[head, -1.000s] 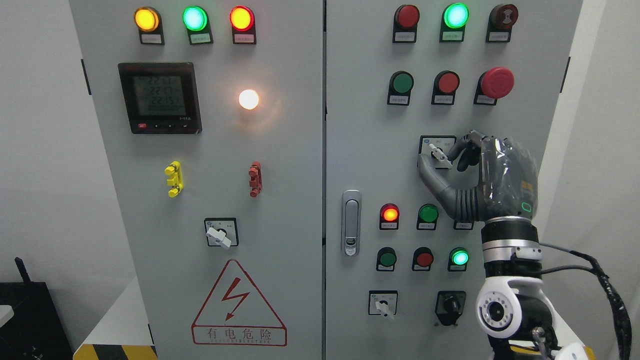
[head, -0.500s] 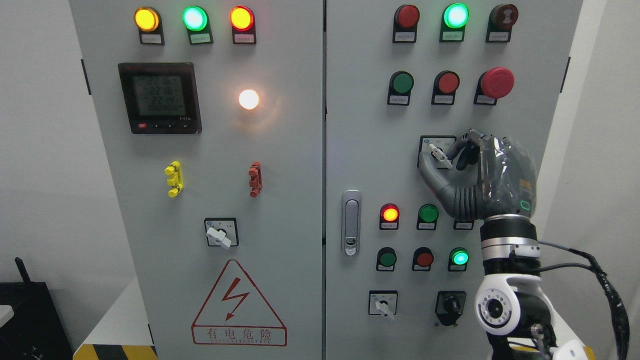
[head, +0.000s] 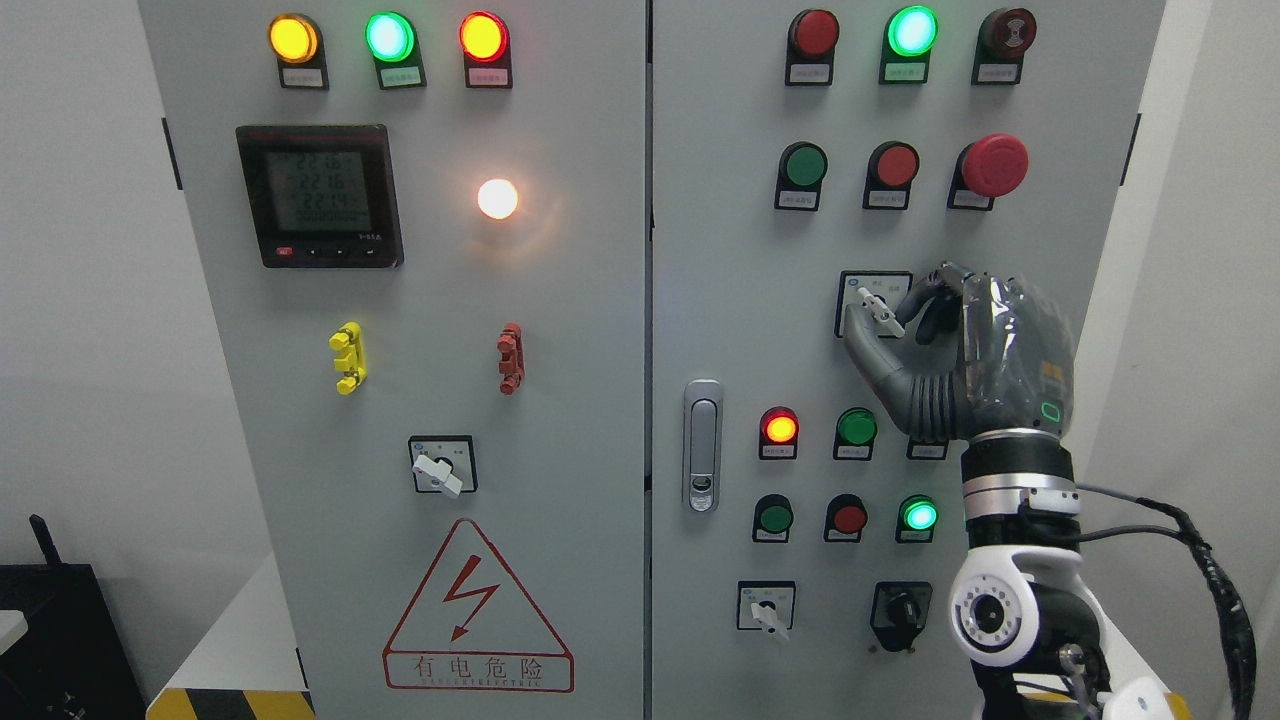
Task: Rotate and turn off gray switch
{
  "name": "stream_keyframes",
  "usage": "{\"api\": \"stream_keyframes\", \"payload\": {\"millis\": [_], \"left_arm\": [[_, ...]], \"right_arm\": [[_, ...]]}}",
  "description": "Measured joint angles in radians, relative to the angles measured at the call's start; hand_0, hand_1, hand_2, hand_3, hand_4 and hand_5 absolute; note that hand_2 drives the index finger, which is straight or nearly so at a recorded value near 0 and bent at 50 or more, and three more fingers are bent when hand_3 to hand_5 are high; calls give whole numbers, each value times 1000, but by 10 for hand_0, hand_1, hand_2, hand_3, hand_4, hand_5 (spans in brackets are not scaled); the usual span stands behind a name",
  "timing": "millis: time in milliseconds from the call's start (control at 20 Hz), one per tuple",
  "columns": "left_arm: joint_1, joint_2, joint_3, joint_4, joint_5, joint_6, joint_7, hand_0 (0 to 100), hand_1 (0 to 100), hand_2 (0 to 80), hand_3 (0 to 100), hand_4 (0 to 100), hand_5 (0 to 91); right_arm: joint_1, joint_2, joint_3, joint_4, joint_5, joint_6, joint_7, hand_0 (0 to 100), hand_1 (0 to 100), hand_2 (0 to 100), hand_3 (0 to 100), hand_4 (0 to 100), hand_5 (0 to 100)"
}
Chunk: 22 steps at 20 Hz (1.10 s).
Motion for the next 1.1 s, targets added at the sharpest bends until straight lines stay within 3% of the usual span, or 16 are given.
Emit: {"api": "stream_keyframes", "payload": {"millis": [1100], "left_arm": [[0,0,0,0,0,0,-2,120,389,0,0,0,0]], "right_arm": [[-8,0,0,6,0,3,1,372,410,671,867,792,974]]}}
